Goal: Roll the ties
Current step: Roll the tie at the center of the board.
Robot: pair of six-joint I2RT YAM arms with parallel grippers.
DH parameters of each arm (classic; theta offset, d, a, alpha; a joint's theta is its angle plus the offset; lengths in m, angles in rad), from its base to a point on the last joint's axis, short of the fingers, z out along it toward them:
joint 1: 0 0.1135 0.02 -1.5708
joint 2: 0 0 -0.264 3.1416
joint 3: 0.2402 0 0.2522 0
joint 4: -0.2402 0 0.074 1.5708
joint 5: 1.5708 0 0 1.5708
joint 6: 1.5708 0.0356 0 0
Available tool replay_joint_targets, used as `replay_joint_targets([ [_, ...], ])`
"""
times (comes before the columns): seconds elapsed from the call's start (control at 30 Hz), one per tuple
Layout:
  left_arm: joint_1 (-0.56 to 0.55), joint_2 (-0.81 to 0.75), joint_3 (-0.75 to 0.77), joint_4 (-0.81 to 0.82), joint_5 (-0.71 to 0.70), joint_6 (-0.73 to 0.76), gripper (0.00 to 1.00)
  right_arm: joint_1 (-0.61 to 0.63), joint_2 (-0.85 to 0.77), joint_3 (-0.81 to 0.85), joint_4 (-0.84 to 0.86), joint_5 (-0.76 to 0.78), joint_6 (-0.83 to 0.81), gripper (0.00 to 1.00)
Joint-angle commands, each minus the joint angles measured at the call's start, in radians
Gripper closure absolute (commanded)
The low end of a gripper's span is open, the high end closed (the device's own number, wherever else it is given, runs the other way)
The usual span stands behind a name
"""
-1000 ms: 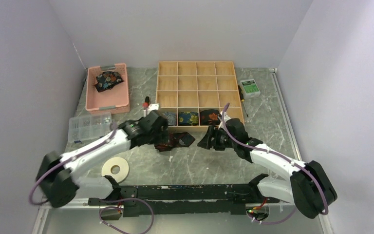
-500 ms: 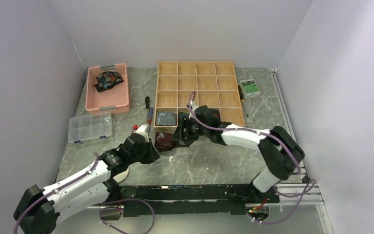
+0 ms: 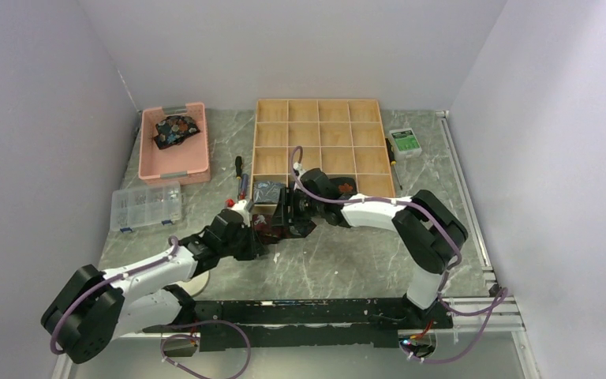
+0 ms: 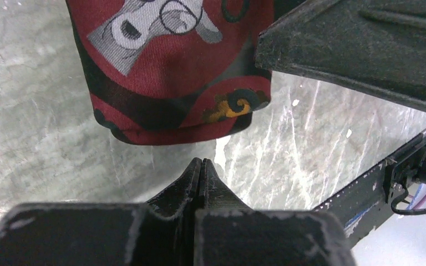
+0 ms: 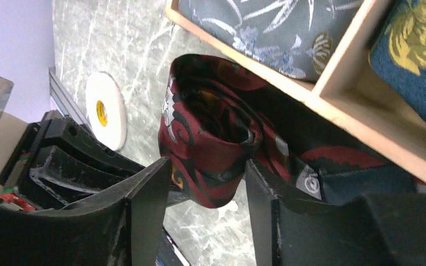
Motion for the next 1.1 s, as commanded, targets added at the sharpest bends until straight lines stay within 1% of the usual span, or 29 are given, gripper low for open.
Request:
replay_joint_targets([
  [0.0, 0.018, 0.028, -0.002, 0.08, -0.007, 0.028, 0.97, 0.01, 0.041, 0.061, 0.031, -0.005, 0.0, 0.48],
  [0.1, 0.031, 0.044, -0.001, 0.105, -0.014, 0.039, 0.97, 0.01, 0.057, 0.064, 0.038, -0.003, 0.002, 0.51],
  [0.23, 0.046, 0.106, 0.021, 0.132, -0.007, 0.065, 0.97, 0.01, 0.067, 0.071, 0.031, -0.005, 0.0, 0.51],
  [0.3, 0.05, 0.139, 0.03, 0.149, -0.006, 0.071, 0.97, 0.011, 0.067, 0.073, 0.024, -0.002, -0.004, 0.5],
  [0.47, 0.064, 0.194, 0.035, 0.195, -0.008, 0.076, 0.97, 0.011, 0.063, 0.07, 0.007, 0.016, -0.001, 0.43],
  [0.57, 0.071, 0.203, 0.035, 0.21, -0.01, 0.076, 0.97, 0.012, 0.056, 0.067, 0.0, 0.028, 0.006, 0.41],
  [0.73, 0.075, 0.221, 0.035, 0.221, -0.026, 0.075, 0.97, 0.012, 0.035, 0.05, -0.002, 0.068, 0.033, 0.41],
  [0.9, 0.075, 0.246, 0.02, 0.285, -0.005, 0.06, 0.97, 0.01, -0.034, 0.018, -0.029, 0.142, 0.056, 0.38],
  [1.07, 0.075, 0.305, 0.028, 0.348, 0.02, 0.046, 0.97, 0.003, -0.07, 0.005, -0.048, 0.171, 0.06, 0.36],
])
